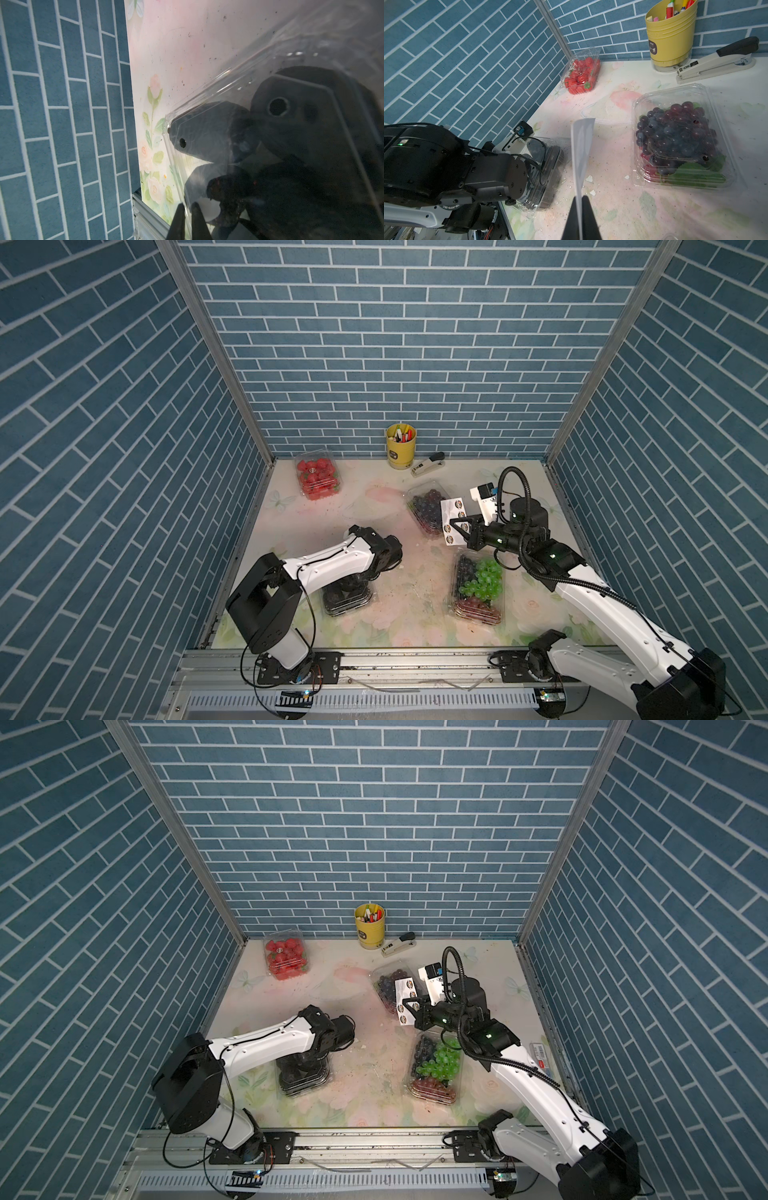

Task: Label fruit boxes
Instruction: Stick the label on the fruit box.

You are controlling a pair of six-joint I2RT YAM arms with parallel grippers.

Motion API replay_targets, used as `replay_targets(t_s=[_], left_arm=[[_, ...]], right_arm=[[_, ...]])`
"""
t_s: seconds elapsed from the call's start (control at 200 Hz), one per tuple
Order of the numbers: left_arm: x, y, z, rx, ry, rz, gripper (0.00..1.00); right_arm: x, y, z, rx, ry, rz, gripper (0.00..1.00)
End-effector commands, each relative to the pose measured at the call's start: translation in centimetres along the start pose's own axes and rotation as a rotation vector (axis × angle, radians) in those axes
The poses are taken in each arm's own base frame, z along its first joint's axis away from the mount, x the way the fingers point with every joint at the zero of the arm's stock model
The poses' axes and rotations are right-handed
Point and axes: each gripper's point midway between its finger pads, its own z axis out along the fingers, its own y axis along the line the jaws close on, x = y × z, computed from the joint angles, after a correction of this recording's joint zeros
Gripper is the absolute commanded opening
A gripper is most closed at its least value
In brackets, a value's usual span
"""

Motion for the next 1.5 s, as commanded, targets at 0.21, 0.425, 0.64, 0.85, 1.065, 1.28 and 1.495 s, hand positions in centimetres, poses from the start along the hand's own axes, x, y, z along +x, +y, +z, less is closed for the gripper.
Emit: replay_targets(t_s=[0.21,0.425,0.64,0.85,1.065,1.28,1.495], left_arm=[[-0.7,0.4,-1.1,-0.012,-0.035,-0.005,0.11],[-0.7,2.8,-1.3,-0.115,-0.057,0.004,0.14],[-1.0,3.5,-1.0,-0.23,-0.041,0.064,0.14],[-1.5,3.6,-1.2,-0.271,-0.048,0.076,0.16],[-1.4,3.1,-1.1,-0.295,-0.051,0.086,0.17],[-1.3,2.3,-0.7,-0.316,-0.042,0.113,0.17],[-1.1,1.5,-0.3,-0.292,-0.037,0.115,0.17]], right_arm=[[0.3,-0.1,0.2,-0.013,-0.002,-0.009,0.0],[0.3,0.0,0.1,-0.016,-0.005,-0.009,0.0],[0.2,0.1,0.1,-0.018,-0.007,-0.01,0.0],[0.2,0.2,0.0,-0.02,-0.008,-0.011,0.0],[0.3,0.2,0.0,-0.023,-0.007,-0.009,0.0],[0.3,0.2,0.0,-0.021,-0.007,-0.01,0.0],[0.3,0.2,0.0,-0.022,-0.005,-0.009,0.0]])
